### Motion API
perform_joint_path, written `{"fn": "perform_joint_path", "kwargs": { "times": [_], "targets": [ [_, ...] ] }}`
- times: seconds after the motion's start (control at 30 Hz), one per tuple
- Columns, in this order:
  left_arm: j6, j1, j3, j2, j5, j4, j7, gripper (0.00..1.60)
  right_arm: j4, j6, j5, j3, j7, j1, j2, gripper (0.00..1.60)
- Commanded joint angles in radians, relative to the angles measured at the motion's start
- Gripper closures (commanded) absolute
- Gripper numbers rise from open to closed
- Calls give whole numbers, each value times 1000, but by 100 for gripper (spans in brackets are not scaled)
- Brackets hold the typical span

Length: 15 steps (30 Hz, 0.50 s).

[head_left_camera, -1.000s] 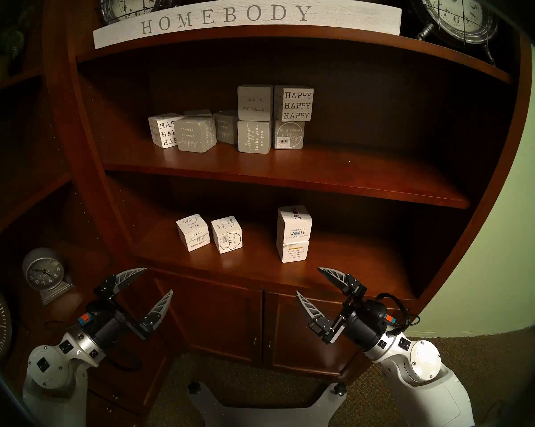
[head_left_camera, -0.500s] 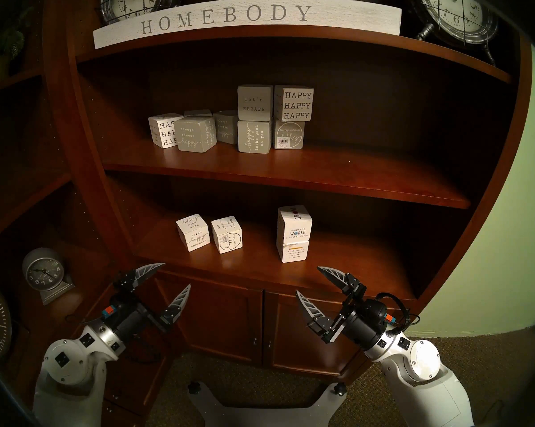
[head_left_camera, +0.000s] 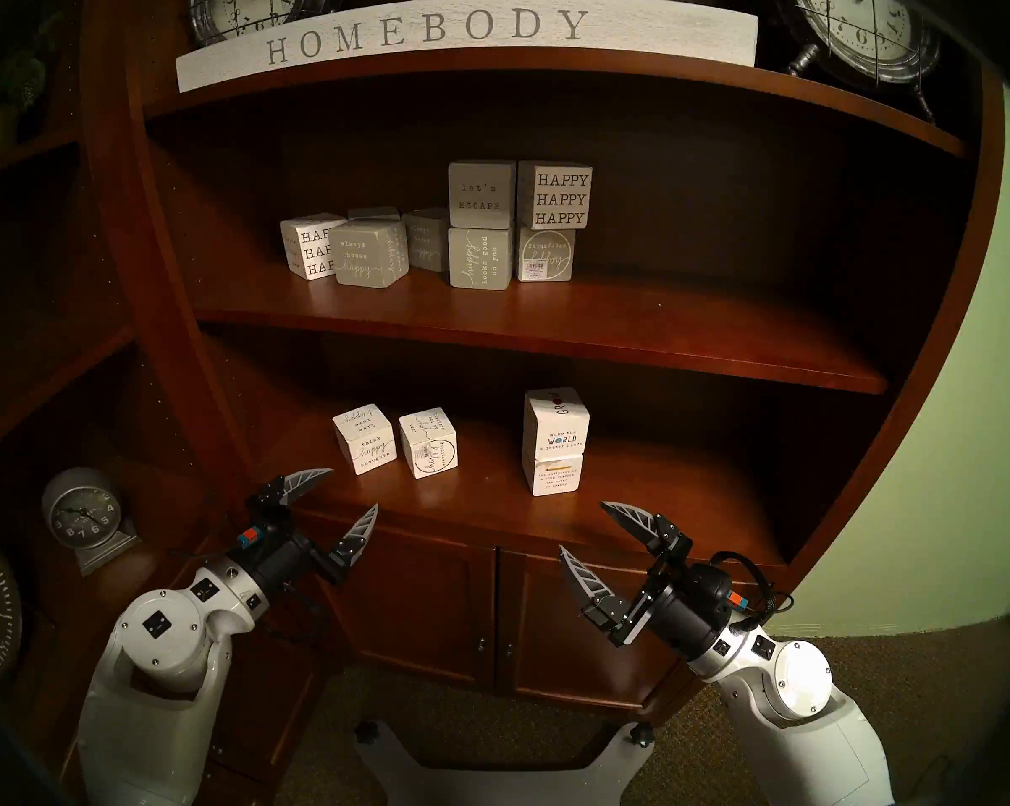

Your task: Stack four cubes vertically into two groups

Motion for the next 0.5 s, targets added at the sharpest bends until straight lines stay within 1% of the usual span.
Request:
{"fn": "perform_joint_path", "kwargs": {
  "times": [0.0,0.2,0.23,0.3,0.47],
  "targets": [
    [-24,-104,17,31,-24,22,-31,0,-17,-3,6,2,-2,6,-5,0],
    [-39,-102,30,31,-29,7,-46,0,-17,-3,6,3,-1,6,-6,0],
    [-31,-107,51,31,-13,-2,-47,0,-17,-3,6,3,-1,6,-7,0],
    [-30,-110,67,18,-6,-9,-38,0,-17,-3,6,3,0,6,-7,0],
    [-28,-114,90,4,9,-9,-22,0,-18,-2,6,4,0,6,-8,0]
  ]
}}
